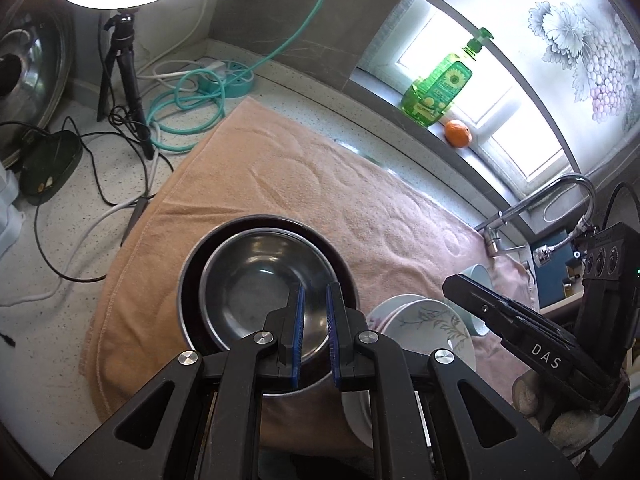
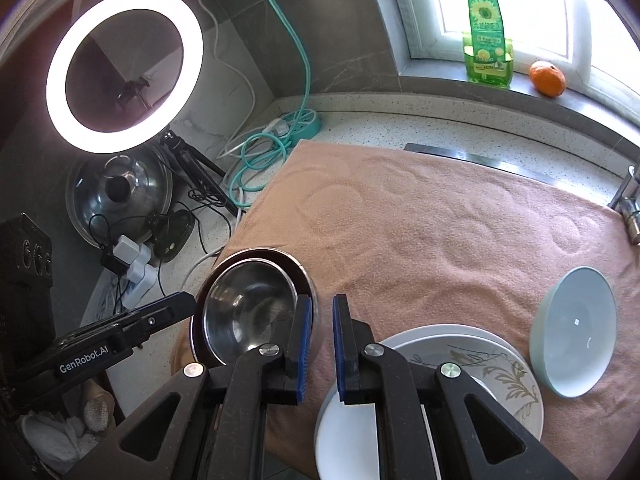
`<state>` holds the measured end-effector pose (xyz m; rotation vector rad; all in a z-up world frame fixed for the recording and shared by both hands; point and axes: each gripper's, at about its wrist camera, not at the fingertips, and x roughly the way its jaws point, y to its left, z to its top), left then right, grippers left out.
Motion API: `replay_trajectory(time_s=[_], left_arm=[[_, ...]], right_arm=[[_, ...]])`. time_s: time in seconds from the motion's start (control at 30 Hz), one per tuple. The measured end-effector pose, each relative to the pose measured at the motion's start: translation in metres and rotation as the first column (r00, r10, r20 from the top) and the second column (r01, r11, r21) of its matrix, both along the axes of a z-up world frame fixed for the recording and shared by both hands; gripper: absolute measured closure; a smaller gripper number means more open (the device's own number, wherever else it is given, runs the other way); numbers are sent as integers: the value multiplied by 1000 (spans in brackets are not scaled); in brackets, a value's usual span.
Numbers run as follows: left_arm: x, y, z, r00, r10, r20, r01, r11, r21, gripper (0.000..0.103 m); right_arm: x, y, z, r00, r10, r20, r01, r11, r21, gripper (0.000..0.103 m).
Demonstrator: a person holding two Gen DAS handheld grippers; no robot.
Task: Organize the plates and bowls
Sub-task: 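Open both tools and release the red-sided bowl, then move both tools to the rim of the pale blue bowl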
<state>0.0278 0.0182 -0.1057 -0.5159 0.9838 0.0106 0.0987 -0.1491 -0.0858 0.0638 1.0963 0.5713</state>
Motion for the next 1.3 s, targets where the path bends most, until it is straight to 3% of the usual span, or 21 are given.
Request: replay_trajectory(time_s=[0.4, 0.73, 1.3], left_arm=[[26, -64, 8, 992, -121, 19, 121, 992, -26, 94], [51, -123, 6, 971, -238, 12, 238, 971, -17, 93], [84, -189, -16, 943, -326, -61, 327, 945, 7, 93]], right_arm=[[4, -106, 18, 985, -172, 33, 171, 985, 10, 93], [10, -189, 4, 950, -313, 16, 313, 949, -30, 93], [25, -245, -27, 935, -354, -26, 352, 934, -54, 85]])
